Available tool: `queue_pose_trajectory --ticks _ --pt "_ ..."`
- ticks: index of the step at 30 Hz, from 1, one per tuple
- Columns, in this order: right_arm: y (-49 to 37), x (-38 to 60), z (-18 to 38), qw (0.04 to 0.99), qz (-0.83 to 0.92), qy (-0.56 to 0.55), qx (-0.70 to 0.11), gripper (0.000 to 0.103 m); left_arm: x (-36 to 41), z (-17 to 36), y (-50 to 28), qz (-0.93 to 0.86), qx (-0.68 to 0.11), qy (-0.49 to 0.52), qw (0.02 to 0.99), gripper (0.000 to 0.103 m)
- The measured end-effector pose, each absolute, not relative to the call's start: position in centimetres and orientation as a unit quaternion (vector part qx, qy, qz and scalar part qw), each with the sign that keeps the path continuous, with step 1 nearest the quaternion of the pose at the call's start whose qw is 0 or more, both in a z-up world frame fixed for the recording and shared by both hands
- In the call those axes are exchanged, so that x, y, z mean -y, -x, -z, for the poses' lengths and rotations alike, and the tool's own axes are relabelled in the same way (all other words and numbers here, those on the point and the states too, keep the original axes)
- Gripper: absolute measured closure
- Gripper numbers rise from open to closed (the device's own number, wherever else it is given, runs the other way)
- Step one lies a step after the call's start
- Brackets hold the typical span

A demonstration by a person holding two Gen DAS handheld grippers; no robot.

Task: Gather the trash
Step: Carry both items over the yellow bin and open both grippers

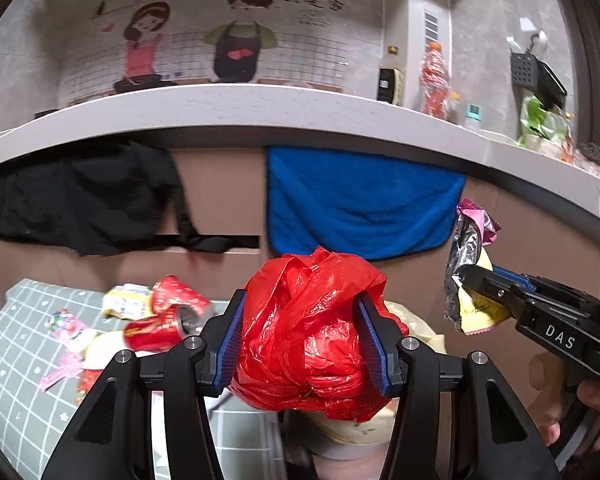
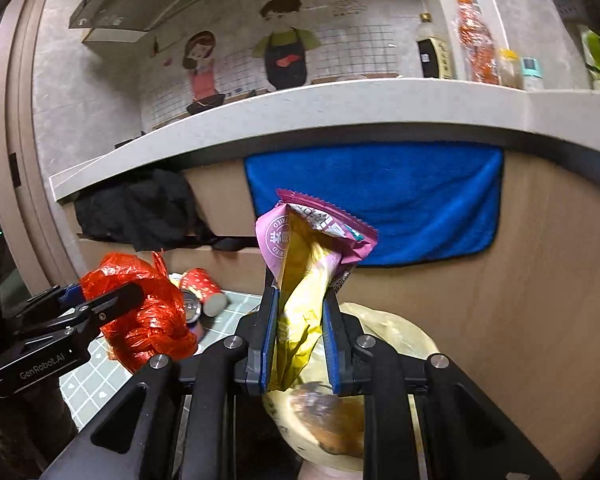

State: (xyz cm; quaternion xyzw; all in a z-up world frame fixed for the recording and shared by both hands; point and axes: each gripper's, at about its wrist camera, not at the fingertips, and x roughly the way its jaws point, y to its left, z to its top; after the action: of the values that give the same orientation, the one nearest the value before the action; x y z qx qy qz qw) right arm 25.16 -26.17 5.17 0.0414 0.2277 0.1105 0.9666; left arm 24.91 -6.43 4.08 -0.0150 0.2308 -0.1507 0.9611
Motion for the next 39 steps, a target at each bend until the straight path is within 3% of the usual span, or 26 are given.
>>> queue_pose_trajectory --ticks 35,38,39 --pt "-33.0 33.2 1.4 0.953 -0.073 -0.09 -0.281 0.083 13.9 2.2 -36.1 0.218 -0.313 0.039 0.924 0.05" --pt "-33.3 33.5 1.8 0.951 -0.083 -0.106 -0.277 0.076 13.9 3.1 -37.1 0.247 -0.324 0.052 0.912 0.046" --pt "-33.4 33.7 2.0 0.951 -0.088 -0.113 -0.275 0.068 13.8 3.4 -37.4 0.252 -0.331 0.057 0.907 0.041"
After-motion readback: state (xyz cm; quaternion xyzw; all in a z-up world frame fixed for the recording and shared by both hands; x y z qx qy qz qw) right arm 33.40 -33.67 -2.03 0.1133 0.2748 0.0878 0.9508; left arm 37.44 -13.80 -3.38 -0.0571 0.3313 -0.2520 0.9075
